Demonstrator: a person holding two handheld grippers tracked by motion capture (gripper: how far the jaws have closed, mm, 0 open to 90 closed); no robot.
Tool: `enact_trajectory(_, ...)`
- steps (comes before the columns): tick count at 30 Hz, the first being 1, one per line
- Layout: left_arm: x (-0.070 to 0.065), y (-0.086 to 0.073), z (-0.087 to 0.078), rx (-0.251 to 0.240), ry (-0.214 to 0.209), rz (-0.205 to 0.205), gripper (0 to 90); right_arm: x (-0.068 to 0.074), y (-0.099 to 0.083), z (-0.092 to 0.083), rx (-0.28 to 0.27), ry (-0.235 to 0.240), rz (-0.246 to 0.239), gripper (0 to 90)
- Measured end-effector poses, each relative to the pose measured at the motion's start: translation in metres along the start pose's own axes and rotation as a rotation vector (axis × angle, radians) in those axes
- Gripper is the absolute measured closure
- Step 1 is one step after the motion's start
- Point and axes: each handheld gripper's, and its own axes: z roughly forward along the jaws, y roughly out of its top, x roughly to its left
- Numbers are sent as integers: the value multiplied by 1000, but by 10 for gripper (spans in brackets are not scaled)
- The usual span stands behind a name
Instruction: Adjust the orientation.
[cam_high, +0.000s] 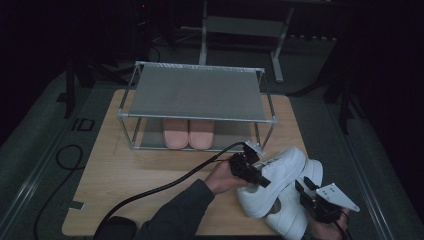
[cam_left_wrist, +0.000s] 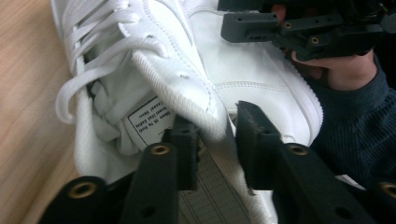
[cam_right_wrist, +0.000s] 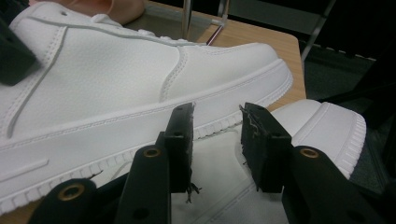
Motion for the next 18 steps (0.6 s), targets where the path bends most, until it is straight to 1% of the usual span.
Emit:
enact_trajectory(2, 0, 0, -2, 1, 4, -4, 755, 1, 0, 0, 1, -2, -3, 636)
enact_trajectory(4, -1, 0, -3, 6, 12, 5, 776, 0, 0, 0, 0, 2, -1, 636)
enact_trajectory(5, -2, 0, -4, 15, 25, 16, 789, 0, 0, 0, 0, 0, -2, 636)
enact_trajectory(6, -3, -1, -5, 28, 43, 32, 797, 0, 0, 0, 0, 1, -1, 636)
enact_trajectory(9, -5, -5, -8, 102, 126, 92, 819, 0, 0, 0, -2, 0, 0, 636)
enact_trajectory(11, -4, -10, -11, 131, 146, 110, 825, 0, 0, 0, -2, 1, 0, 637)
enact_trajectory(13, -3, -16, -17, 137, 159, 117, 827, 0, 0, 0, -2, 1, -1, 636)
enact_trajectory(16, 1, -26, -30, 121, 158, 102, 827, 0, 0, -1, -2, 0, 1, 636)
enact_trajectory(18, 1, -32, -40, 125, 176, 102, 827, 0, 0, 0, -1, -1, -2, 636)
